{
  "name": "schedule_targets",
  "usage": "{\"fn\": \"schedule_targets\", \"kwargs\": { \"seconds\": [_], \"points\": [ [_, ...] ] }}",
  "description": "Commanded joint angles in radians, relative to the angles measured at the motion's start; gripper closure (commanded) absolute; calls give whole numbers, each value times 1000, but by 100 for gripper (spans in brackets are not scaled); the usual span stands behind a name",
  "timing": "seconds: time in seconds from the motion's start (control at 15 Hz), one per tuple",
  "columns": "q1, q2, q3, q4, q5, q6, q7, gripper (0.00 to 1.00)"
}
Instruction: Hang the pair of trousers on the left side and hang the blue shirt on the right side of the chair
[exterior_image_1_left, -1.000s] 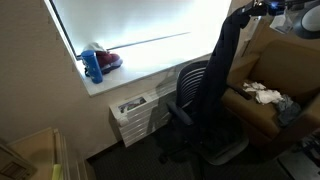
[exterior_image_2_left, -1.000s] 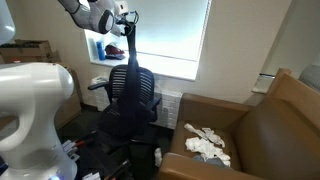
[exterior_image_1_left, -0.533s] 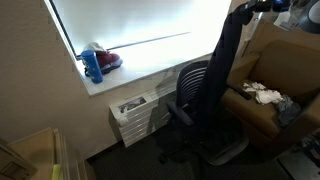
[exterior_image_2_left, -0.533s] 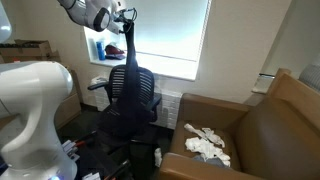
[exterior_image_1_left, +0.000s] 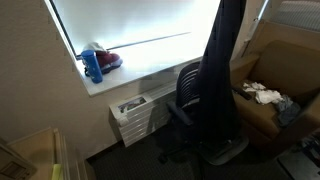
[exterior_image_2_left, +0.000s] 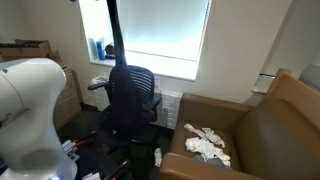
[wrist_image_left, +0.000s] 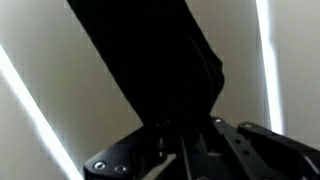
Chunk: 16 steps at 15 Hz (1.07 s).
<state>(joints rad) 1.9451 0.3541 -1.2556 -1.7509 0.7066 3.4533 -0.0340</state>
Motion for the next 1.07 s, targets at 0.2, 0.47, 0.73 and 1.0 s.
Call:
{"fn": "schedule_targets", "kwargs": {
  "seconds": [0.2,0.47,0.73,1.0],
  "points": [
    [163,313,-337,147,284,-11,40,97],
    [192,266,-334,131,261,-105,6,97],
    [130,320,-235,88,233,-294,11,97],
    [-1,326,-2,113,238,-441,0,97]
  ]
}}
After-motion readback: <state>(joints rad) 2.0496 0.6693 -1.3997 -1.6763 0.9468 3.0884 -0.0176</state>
